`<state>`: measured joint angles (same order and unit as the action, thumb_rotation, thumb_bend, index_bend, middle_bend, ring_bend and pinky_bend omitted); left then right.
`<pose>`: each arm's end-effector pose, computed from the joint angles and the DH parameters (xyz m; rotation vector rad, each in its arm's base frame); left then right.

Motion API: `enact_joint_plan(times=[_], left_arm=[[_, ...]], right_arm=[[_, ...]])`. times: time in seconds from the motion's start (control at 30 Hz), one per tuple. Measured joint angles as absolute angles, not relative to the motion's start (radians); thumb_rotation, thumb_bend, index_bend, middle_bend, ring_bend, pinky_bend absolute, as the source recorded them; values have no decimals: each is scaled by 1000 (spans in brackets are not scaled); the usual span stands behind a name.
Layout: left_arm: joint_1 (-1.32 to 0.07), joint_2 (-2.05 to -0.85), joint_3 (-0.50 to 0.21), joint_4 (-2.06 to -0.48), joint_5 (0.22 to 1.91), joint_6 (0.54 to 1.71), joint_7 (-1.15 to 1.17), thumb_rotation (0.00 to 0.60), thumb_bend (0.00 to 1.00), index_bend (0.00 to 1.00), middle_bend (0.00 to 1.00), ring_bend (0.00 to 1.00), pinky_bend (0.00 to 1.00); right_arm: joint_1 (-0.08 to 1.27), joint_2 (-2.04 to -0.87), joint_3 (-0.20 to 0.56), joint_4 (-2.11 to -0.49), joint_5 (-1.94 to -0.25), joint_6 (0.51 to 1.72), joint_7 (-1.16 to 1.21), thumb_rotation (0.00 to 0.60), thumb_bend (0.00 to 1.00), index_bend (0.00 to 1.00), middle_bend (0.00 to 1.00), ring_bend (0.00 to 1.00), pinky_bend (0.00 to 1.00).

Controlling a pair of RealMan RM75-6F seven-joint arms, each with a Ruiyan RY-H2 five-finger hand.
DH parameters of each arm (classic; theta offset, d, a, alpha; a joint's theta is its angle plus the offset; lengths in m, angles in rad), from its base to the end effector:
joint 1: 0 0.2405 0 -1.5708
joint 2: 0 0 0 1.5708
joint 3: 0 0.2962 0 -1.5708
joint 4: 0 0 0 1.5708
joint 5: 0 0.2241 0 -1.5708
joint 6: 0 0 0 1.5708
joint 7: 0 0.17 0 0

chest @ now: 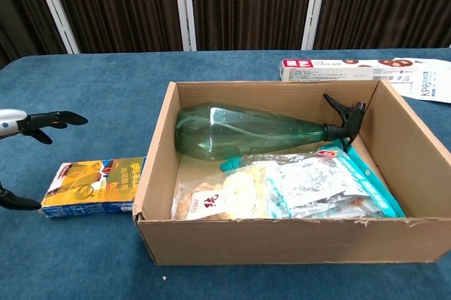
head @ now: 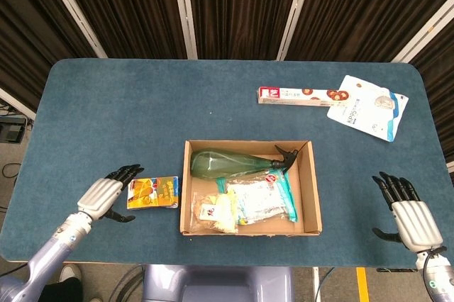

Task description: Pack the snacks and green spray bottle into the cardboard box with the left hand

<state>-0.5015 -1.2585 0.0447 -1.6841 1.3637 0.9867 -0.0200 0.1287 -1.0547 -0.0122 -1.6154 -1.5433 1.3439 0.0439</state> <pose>-0.2691 0.2894 0.0201 -1.8784 -1.2797 -0.8456 -0.3578 -0.2100 0.1533 1.5529 -0.9942 0.8050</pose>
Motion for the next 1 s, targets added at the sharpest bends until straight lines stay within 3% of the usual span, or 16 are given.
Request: enact_joint_plan(times=[0.83, 1.0], left_arm=[[-573, -1417, -15, -1581, 1235, 871, 103, 592, 0, 2, 0, 0, 151], [-580, -1446, -13, -1567, 1222, 867, 140, 590, 3, 146, 38, 40, 200]], right_arm=[[132, -1054, -3, -1605, -1512, 1328, 52, 600, 3, 0, 0, 0, 0], [132, -1054, -2, -1605, -1508, 1328, 52, 600, 3, 0, 0, 0, 0]])
